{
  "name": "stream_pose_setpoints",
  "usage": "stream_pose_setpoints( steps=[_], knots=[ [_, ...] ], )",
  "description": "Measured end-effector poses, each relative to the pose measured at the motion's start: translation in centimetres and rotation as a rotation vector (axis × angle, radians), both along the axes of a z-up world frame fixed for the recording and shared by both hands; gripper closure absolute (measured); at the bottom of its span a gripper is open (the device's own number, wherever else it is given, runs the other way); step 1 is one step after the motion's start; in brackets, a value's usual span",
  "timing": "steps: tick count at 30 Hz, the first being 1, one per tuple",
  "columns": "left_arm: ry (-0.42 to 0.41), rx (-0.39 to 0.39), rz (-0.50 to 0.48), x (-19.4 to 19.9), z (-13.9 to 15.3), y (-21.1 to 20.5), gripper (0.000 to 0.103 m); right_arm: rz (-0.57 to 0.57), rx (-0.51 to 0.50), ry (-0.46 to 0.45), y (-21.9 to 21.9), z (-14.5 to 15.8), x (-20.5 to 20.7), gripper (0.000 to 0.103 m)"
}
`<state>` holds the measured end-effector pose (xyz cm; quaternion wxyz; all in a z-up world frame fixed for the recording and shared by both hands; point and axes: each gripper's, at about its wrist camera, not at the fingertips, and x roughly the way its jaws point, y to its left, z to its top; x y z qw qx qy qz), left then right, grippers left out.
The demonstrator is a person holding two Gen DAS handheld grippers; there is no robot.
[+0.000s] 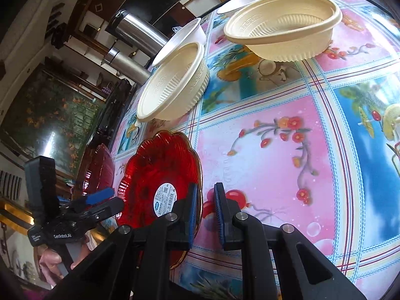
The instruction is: Organize plates and bowls
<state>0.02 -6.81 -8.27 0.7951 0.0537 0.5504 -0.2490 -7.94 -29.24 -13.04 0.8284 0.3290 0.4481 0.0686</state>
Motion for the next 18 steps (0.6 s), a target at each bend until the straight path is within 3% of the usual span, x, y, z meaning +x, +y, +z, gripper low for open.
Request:
stream_pose_setpoints(
  steps=[2, 3, 10, 14, 18],
  knots=[
    [0.031, -0.013, 0.008, 0.2, -0.6, 0.3, 0.031, 0.001, 0.005, 0.0, -0.1, -0.1, 0.0, 0.089],
    [0.044, -0.018, 0.013, 0.3, -1.0, 0.5, 0.048, 0.001, 0.005, 0.0, -0.2, 0.0, -0.3, 0.089],
    [0.051, -0.074, 0.009, 0.4, -1.2, 1.1, 0.086, 0.001, 0.01, -0.003, -0.2, -0.1, -0.3, 0.087],
    [0.032, -0.065, -0.035, 0.0, -0.9, 0.2, 0.091, -0.001, 0.008, 0.001, -0.2, -0.2, -0.3, 0.089],
    [0.047, -0.12, -0.07, -0.4, -0.7, -0.2, 0.094, -0.006, 0.006, 0.002, -0.2, -0.3, -0.3, 0.091]
  ],
)
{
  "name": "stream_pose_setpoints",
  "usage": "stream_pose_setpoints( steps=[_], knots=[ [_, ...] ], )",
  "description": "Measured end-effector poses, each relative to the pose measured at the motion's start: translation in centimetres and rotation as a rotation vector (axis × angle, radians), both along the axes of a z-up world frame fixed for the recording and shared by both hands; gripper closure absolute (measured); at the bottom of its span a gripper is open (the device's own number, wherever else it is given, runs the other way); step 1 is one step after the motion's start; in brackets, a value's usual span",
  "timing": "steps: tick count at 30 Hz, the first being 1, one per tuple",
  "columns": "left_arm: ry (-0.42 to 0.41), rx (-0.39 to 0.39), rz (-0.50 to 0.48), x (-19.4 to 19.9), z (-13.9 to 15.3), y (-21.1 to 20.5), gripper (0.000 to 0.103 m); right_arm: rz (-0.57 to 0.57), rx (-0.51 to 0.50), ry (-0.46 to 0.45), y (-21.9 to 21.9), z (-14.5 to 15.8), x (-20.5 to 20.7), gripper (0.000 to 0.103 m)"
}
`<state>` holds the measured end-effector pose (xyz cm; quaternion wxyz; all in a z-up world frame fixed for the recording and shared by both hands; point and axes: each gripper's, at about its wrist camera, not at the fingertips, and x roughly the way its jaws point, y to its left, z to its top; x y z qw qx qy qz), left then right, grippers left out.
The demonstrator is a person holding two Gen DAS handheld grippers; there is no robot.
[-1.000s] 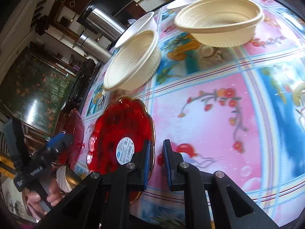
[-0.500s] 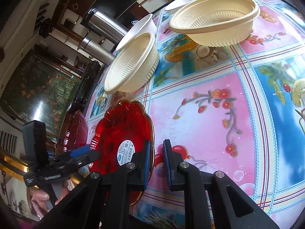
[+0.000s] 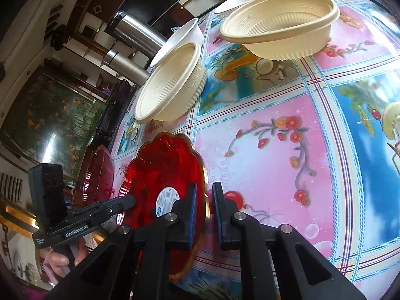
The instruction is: Organize plates and bowls
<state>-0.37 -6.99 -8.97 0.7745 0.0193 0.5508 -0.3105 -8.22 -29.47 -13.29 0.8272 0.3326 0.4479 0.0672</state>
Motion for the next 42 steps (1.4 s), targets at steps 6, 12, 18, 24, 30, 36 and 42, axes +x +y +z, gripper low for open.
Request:
stream_pose_setpoints(
  steps=[6, 12, 18, 24, 30, 36, 42],
  knots=[
    [0.004, 0.002, -0.01, 0.0, -0.4, 0.1, 0.093, 0.0, -0.014, -0.005, 0.2, 0.0, 0.0, 0.091],
    [0.007, 0.001, -0.013, -0.1, -0.3, 0.2, 0.093, 0.008, -0.022, 0.022, 0.2, 0.3, 0.0, 0.089],
    [0.01, 0.0, -0.014, 0.0, -0.4, 0.2, 0.093, 0.0, -0.044, 0.036, -0.4, 1.0, -0.5, 0.08],
    [0.002, 0.004, -0.018, 0.0, -0.4, 0.0, 0.093, 0.012, -0.089, 0.032, 0.3, 1.4, -0.6, 0.097],
    [-0.002, -0.006, -0.01, 0.1, -0.3, 0.3, 0.093, 0.015, -0.129, 0.008, 0.9, 1.8, -0.6, 0.097],
    [-0.032, -0.02, -0.003, -0.2, 1.4, 1.2, 0.093, 0.033, -0.124, -0.016, 1.3, 2.9, -0.5, 0.097],
    [-0.1, -0.029, 0.051, -0.7, 4.3, 4.3, 0.093, 0.089, -0.123, -0.065, 3.7, 5.4, 1.0, 0.097]
  ],
)
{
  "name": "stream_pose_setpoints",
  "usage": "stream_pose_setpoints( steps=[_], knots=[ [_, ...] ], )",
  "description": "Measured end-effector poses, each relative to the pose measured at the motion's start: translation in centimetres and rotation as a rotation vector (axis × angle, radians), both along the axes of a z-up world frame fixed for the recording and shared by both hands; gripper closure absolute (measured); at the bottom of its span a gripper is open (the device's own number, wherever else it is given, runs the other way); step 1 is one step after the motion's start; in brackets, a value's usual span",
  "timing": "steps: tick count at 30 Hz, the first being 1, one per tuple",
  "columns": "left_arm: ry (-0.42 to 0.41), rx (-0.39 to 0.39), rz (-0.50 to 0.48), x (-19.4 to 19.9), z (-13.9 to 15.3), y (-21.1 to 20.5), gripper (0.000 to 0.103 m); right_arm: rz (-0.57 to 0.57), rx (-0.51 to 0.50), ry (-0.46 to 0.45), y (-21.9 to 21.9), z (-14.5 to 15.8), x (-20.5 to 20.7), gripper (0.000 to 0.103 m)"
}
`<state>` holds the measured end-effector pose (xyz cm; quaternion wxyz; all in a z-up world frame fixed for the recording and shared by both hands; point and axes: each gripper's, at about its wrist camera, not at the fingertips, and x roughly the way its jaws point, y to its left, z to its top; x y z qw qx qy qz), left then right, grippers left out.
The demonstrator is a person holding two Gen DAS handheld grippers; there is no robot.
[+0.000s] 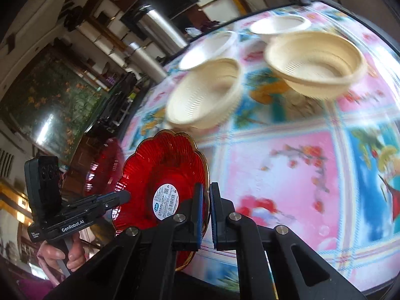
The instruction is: Organize plates and bowls
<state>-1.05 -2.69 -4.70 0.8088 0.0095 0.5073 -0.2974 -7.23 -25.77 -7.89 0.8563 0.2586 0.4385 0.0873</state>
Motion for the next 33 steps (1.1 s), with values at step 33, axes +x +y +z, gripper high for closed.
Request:
stream_pose_setpoints(
  steps=[33],
  knots=[
    [0.004, 0.131, 0.528, 7.2, -2.1, 20.7, 0.092, 0.374, -0.136, 0.014, 24.7, -2.3, 17.0, 0.094]
  ],
)
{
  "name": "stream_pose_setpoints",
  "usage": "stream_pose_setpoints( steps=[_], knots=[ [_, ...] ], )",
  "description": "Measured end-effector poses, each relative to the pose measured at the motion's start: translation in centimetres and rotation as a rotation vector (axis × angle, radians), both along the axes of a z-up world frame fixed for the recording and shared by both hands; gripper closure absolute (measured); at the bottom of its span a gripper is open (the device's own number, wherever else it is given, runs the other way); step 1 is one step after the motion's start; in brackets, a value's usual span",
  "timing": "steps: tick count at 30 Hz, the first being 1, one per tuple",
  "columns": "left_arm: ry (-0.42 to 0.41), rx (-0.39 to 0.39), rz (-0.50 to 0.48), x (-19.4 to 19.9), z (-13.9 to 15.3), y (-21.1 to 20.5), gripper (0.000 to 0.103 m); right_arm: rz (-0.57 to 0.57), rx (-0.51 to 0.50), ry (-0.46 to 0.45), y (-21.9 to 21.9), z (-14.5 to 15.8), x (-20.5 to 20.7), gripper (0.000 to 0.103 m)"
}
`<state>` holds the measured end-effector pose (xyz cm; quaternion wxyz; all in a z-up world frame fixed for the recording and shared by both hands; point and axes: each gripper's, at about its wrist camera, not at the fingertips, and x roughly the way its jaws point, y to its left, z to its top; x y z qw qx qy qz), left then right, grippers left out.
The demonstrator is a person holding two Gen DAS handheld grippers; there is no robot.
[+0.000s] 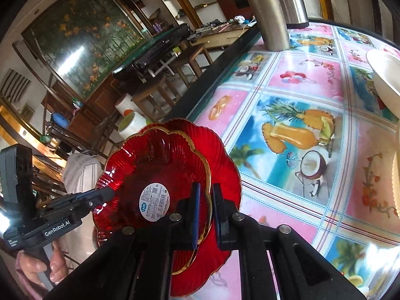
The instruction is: Organize plates and bowls
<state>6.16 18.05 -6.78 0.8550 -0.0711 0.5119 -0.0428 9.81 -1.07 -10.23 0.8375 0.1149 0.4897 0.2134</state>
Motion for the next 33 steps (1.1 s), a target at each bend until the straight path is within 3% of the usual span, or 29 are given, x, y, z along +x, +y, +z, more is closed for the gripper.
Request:
stream_pose_setpoints(
  steps=[7, 9, 14, 19, 24, 26, 28, 30, 33],
  knots=[
    [0.002, 0.037, 0.03, -0.1, -0.1, 0.0, 0.091, 0.025, -0.089, -0.051, 1.5, -0.1, -0.1, 0.09],
    [-0.024, 0.08, 0.038, -0.4, 0.5, -0.3, 0.091, 0.026, -0.084, -0.053, 1.3, -0.1, -0.2, 0.09],
    [-0.102, 0.192, 0.061, -1.2, 2.1, -0.7, 0.091, 0.011, -0.043, -0.095, -0.1, 0.8, -0.6, 0.085],
    [-0.154, 0.195, 0.077, -2.2, 3.5, -0.8, 0.091, -0.036, 0.043, -0.152, -3.2, 2.2, -1.9, 0.084],
    [-0.187, 0.169, -0.013, -3.2, 4.3, -4.1, 0.089, -0.109, 0.101, -0.185, -7.8, 3.0, -3.5, 0.08],
    [-0.186, 0.144, -0.072, -3.6, 4.3, -6.1, 0.081, -0.134, 0.104, -0.196, -9.5, 3.2, -4.2, 0.078],
    [-0.184, 0.116, -0.123, -3.8, 4.3, -8.1, 0.061, -0.163, 0.11, -0.201, -11.5, 3.2, -5.1, 0.071],
    [-0.189, 0.094, -0.177, -4.0, 4.2, -10.4, 0.048, -0.199, 0.116, -0.204, -13.5, 3.3, -6.2, 0.065],
    [-0.173, 0.063, -0.252, -4.2, 3.8, -13.6, 0.044, -0.265, 0.123, -0.207, -17.0, 3.1, -8.0, 0.058]
  ],
)
